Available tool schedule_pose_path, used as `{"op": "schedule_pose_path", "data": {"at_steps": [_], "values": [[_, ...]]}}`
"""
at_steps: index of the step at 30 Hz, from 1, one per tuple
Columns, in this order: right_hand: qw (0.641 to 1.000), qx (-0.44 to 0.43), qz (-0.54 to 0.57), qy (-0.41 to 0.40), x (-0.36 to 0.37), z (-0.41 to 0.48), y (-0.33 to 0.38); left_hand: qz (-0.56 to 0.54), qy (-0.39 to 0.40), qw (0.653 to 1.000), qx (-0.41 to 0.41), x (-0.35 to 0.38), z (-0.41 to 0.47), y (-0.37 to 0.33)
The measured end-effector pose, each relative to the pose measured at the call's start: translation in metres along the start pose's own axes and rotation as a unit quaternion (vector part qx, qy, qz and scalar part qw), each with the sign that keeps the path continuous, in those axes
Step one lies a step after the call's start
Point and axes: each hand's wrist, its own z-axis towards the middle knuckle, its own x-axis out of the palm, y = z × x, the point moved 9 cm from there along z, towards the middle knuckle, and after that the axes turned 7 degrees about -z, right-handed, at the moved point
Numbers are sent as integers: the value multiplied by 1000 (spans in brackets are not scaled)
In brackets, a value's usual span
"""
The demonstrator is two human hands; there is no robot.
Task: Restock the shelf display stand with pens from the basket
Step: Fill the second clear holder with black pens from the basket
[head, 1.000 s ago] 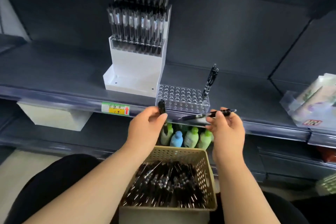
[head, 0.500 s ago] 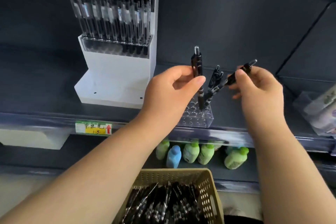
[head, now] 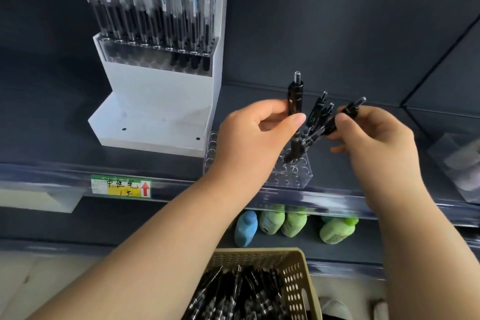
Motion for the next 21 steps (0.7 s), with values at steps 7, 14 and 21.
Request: {"op": "schedule_pose_path", "data": {"at_steps": [7,14,21], "values": [[1000,-4,2,5,5,2,4,-5,-3,1000,0,-1,2,2],[999,-28,5,-19,-4,2,12,-8,5,1000,4,1,1,0],[996,-51,-64,-44,-20,10,18,23,-10,999,31,-5,5,-6]]}}
